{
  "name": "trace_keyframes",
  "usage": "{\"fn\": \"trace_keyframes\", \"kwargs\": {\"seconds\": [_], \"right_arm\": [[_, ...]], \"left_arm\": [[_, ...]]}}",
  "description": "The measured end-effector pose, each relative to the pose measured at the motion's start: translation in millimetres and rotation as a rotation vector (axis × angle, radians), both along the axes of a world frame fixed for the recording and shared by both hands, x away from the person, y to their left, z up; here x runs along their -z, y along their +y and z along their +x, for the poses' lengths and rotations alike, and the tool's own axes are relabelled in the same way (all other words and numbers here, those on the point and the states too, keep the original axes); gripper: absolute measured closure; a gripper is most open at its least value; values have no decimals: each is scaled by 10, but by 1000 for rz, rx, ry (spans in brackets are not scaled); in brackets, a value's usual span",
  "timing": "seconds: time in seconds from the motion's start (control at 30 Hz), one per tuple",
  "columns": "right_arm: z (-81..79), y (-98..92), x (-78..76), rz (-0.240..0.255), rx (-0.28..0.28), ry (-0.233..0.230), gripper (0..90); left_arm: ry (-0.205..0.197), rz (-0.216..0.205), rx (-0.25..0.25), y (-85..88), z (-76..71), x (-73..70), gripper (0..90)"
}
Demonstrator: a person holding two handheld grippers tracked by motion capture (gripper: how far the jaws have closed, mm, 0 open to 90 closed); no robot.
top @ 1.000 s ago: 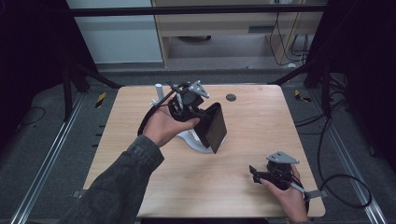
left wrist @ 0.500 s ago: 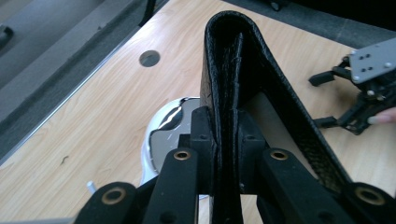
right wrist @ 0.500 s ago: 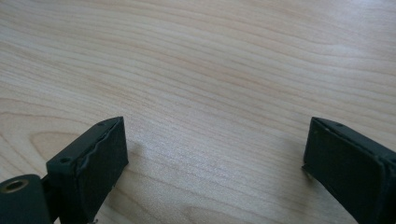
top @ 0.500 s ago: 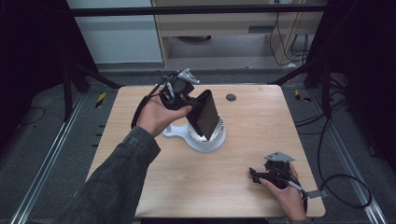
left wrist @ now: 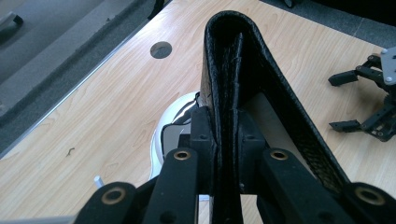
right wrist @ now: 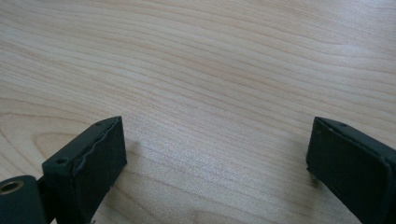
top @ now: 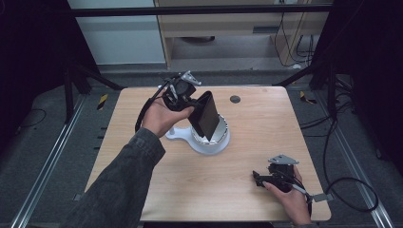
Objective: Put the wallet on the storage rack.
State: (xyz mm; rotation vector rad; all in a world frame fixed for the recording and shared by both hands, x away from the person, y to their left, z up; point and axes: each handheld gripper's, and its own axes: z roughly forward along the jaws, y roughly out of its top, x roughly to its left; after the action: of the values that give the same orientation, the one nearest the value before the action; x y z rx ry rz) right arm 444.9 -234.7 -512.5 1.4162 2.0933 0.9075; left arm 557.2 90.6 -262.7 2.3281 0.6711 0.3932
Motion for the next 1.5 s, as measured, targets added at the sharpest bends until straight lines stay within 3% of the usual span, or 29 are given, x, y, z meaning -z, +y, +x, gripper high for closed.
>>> {"fn": "trace_keyframes", "kwargs": {"seconds": [0.5, 0.93, 1.3, 1.5], "right_arm": [[1, 1, 2, 0, -2, -1, 48], [-2, 9, 2, 1, -2, 1, 47], [-2, 15, 5, -1, -5, -4, 46], [-8, 19, 4, 2, -8, -2, 46]], "left_arm": [[63, 30, 0, -200, 228, 357, 809], [90, 22, -13, -242, 342, 417, 799], [22, 39, -60, -194, 348, 402, 714], [-18, 12, -78, -160, 312, 343, 694]]}}
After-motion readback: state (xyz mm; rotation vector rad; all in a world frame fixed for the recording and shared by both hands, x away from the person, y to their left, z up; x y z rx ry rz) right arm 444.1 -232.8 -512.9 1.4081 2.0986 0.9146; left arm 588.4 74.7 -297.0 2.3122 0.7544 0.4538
